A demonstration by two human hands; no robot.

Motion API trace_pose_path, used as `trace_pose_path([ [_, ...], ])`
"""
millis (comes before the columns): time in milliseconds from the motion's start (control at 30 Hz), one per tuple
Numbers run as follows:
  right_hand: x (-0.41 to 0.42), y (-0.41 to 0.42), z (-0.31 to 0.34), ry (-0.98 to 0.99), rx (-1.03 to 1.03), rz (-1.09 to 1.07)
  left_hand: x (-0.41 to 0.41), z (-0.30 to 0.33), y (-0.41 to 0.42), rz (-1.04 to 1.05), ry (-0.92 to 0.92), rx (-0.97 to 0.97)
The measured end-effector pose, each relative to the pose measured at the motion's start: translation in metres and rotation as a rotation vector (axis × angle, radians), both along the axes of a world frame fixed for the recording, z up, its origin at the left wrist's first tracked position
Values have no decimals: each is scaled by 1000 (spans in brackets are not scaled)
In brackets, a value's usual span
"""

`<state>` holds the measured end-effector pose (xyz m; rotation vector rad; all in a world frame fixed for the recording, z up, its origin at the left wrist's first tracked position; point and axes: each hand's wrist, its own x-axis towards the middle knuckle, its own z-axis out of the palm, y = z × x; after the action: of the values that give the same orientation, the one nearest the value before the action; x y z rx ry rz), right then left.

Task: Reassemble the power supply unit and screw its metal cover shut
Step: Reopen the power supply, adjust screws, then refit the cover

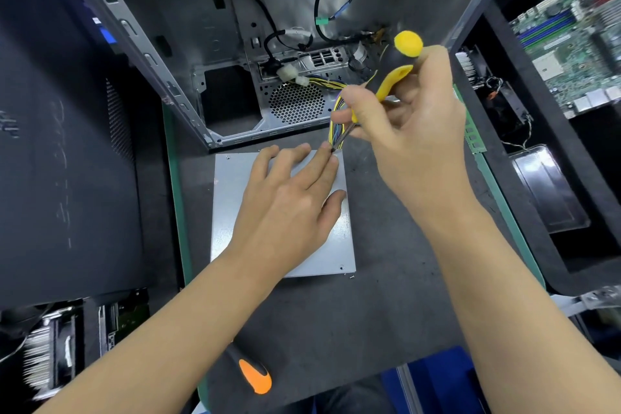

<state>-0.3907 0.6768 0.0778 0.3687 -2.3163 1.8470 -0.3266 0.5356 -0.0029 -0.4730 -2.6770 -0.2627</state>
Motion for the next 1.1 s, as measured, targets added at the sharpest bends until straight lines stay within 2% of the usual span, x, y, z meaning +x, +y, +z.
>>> trace_pose_path([
  [167, 1, 0, 7, 55, 143, 25, 0, 0, 0, -5, 1, 22],
  [367, 4, -2, 5, 54, 160, 70, -1, 0, -1, -6, -16, 36],
  [533, 7, 4, 11, 97, 269, 91, -1, 0, 0, -9, -10, 51],
  [800, -6, 5, 59, 186, 788, 124, -2, 0, -1, -23, -18, 75],
  [933, -20, -7, 76, 156, 1219, 65, -2, 1, -1, -32, -38, 64],
  [1000, -21, -13, 85, 78, 1310, 62, -2, 1, -1, -36, -38, 60],
  [1100, -24, -16, 98, 12, 1366, 277, -3, 2, -2, -29, -23, 51],
])
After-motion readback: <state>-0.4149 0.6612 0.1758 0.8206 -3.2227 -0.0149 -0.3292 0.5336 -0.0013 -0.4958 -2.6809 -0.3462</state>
